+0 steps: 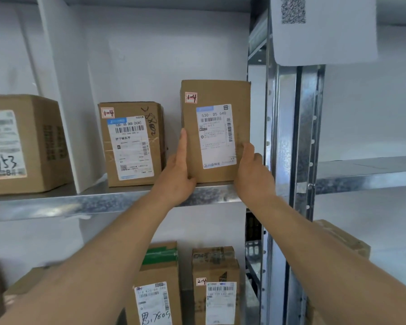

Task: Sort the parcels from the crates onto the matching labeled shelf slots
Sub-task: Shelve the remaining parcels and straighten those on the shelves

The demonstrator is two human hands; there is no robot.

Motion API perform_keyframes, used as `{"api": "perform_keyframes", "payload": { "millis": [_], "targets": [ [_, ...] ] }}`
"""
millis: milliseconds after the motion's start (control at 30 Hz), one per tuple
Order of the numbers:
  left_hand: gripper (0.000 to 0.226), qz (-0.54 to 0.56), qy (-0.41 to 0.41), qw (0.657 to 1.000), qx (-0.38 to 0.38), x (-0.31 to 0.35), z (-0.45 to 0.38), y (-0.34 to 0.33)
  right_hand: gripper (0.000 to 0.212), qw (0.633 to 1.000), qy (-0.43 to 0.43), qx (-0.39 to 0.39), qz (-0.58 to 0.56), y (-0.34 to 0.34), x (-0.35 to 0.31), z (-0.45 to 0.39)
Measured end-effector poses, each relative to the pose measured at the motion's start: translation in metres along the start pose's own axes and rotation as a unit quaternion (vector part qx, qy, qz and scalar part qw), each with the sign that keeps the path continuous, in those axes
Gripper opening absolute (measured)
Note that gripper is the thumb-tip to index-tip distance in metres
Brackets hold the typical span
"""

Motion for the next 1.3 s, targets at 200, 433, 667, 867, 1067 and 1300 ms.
{"api": "perform_keyframes", "payload": {
  "millis": [200, 433, 667, 867, 1067, 1300],
  "targets": [
    [0.068, -0.01, -0.032, 0.984, 0.174, -0.026, 0.037, 0.036, 0.052, 0.988, 0.103, 0.115, -0.007, -0.003, -0.022, 0.029],
    [0.07, 0.065, 0.094, 0.976, 0.185, -0.067, 0.045, 0.073, 0.054, 0.962, 0.127, -0.141, -0.194, -0.027, -0.119, 0.033],
    [0.062, 0.101, 0.212, 0.97, 0.061, -0.073, 0.042, 0.083, 0.037, 0.964, 0.076, -0.165, -0.194, -0.04, -0.143, 0.011],
    [0.07, 0.082, 0.204, 0.974, 0.045, -0.07, 0.049, 0.086, 0.038, 0.966, 0.092, -0.162, -0.181, -0.041, -0.145, 0.014],
    [0.07, 0.056, 0.084, 0.979, 0.176, -0.069, 0.054, 0.081, 0.032, 0.967, 0.102, -0.006, -0.235, -0.022, -0.118, 0.034],
    [0.074, 0.106, -0.023, 0.994, 0.012, -0.002, 0.051, 0.032, 0.055, 0.965, -0.057, 0.106, -0.231, 0.009, -0.045, 0.023]
  ]
}}
Point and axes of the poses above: each hand's wrist, its own z-axis away from the middle knuckle, its own y-axis out of the back of the hand, x = y × z, the point moved 1 cm from there along -z, towards the middle knuckle, and after that the axes turned 11 degrees about -x, right-handed, at the moved point
